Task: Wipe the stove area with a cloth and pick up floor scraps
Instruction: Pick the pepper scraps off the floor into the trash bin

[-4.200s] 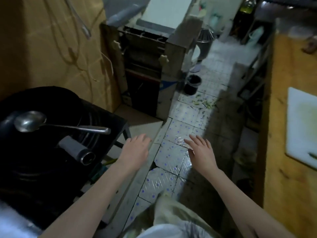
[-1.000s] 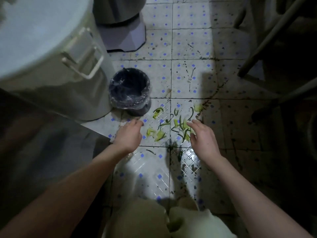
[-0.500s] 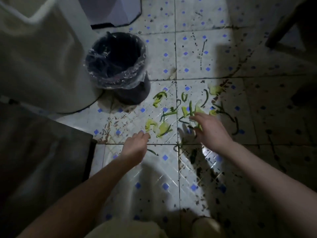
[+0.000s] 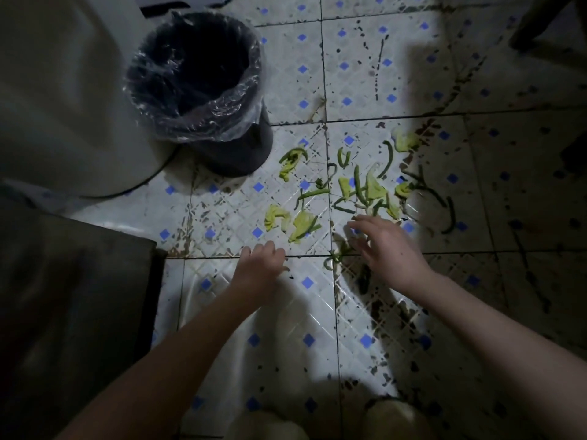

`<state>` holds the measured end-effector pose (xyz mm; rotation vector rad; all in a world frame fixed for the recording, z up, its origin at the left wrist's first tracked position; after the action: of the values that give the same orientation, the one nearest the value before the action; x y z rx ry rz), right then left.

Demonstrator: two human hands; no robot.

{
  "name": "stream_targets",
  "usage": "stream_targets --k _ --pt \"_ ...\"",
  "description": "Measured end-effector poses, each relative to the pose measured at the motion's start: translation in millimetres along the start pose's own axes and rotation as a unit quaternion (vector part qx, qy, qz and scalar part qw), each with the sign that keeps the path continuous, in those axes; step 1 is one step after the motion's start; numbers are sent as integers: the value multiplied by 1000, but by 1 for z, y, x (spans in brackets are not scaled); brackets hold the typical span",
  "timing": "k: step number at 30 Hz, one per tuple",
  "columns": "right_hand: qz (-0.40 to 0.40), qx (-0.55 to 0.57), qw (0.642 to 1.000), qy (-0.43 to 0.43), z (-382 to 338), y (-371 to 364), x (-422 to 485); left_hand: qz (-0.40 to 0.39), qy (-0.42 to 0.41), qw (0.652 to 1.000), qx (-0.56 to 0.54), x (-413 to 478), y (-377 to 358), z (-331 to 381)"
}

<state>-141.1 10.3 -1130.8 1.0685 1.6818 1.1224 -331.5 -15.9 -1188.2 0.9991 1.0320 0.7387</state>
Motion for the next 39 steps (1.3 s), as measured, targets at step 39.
stream_targets --k 39 --pt "-31 -2 998 -49 34 -21 -17 55 -17 976 -210 60 32 41"
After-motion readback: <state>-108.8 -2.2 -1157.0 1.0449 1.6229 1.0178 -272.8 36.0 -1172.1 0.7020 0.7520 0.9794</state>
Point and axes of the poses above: each hand's wrist, its own x-axis towards the middle knuckle, its own y-axis out of the back of the hand, z = x × y, the point moved 8 cm from there along x, towards the middle knuckle, and after that the axes turned 14 degrees about -x, right-handed, at the moved point
